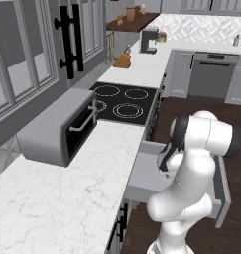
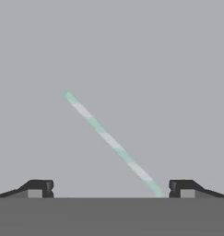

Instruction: Take a straw from the drawer in front and place it inside the glass cup on the dining counter.

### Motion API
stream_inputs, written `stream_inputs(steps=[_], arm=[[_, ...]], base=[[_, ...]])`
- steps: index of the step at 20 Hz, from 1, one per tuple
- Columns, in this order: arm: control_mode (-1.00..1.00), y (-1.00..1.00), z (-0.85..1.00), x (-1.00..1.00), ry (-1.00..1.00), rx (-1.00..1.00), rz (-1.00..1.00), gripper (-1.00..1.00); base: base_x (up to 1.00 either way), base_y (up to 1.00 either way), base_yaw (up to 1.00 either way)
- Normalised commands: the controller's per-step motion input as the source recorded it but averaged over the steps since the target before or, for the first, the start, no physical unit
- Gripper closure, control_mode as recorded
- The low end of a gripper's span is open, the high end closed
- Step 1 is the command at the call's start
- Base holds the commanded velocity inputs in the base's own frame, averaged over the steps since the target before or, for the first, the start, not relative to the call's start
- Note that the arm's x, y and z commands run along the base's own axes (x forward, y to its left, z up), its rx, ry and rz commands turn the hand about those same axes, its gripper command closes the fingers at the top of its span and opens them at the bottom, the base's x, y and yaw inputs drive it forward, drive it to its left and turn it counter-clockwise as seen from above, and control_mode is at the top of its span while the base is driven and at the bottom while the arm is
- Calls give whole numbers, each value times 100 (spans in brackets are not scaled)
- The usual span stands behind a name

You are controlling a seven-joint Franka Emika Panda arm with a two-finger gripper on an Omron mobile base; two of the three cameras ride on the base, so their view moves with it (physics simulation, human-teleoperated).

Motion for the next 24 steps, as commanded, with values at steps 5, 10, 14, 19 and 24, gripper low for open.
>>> stream_inputs(steps=[5,10,14,19,24], arm=[[-100,0,-40,23,5,0,4,-100],[-100,0,-33,31,2,0,3,-100],[-100,0,-37,32,2,0,3,-100],[-100,0,-41,25,2,0,2,-100],[-100,0,-42,16,0,0,2,-100]], base=[[0,0,0],[0,0,0],[0,0,0],[0,0,0],[0,0,0]])
